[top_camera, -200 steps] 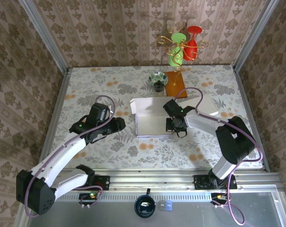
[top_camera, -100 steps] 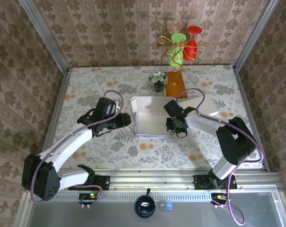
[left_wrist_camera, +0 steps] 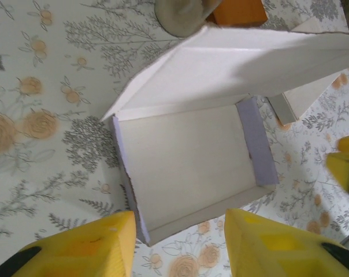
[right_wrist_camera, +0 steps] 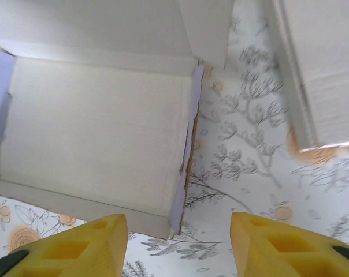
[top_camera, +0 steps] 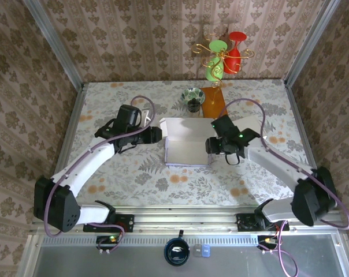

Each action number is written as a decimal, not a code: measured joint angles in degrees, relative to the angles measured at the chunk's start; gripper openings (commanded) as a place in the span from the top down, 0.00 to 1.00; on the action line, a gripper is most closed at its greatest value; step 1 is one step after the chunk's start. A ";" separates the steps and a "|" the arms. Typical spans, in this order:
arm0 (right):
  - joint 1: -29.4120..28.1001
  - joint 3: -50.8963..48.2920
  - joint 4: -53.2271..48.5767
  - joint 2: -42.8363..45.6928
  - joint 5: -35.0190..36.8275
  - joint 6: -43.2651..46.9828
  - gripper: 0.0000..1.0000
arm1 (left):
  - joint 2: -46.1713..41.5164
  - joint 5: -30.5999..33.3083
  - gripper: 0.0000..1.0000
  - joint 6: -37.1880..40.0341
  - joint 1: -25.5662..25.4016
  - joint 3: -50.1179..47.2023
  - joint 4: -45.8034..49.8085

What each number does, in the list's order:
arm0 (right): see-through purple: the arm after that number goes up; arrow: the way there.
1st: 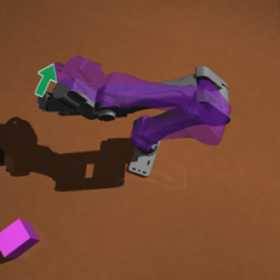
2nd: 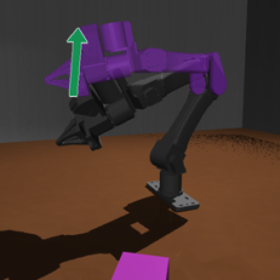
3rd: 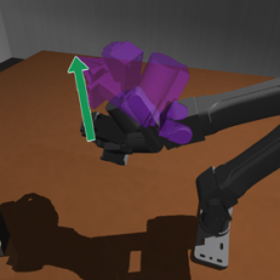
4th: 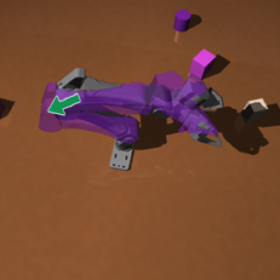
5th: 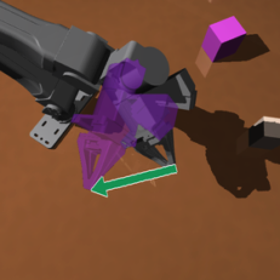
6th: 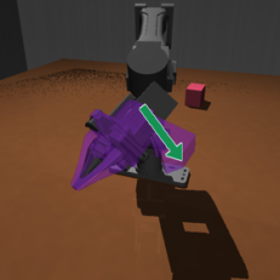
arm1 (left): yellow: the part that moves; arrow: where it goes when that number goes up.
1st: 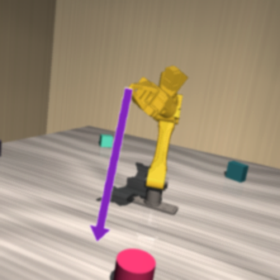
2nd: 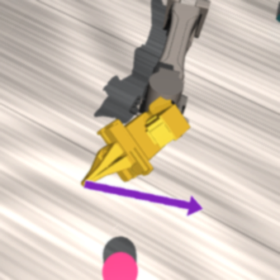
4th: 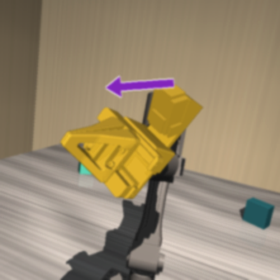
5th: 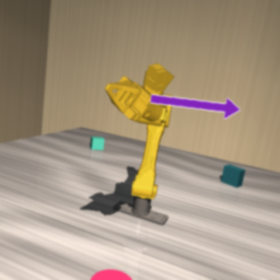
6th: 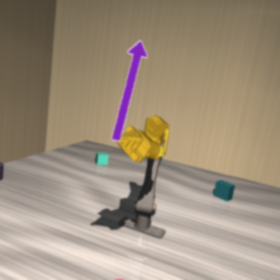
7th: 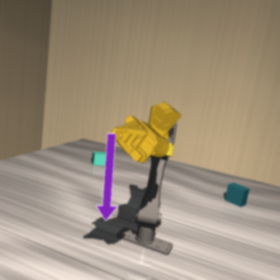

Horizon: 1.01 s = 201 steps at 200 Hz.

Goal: Fold the paper box

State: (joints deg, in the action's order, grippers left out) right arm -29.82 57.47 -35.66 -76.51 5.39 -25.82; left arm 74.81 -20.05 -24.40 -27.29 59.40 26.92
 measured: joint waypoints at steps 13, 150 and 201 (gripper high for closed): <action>1.73 0.00 -0.48 2.93 -0.15 2.38 0.44 | 0.63 -1.09 0.52 2.45 2.05 0.55 0.42; 14.25 12.98 -2.45 -8.24 -16.59 24.72 0.39 | 20.74 -10.97 0.48 30.56 7.13 17.86 8.28; 14.25 15.78 -2.60 -14.40 -16.31 26.36 0.42 | 25.38 -11.23 0.52 31.95 6.51 20.04 7.69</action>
State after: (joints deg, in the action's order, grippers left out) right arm -15.57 73.25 -38.26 -90.91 -10.92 0.54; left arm 100.18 -31.29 7.55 -20.78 79.44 34.61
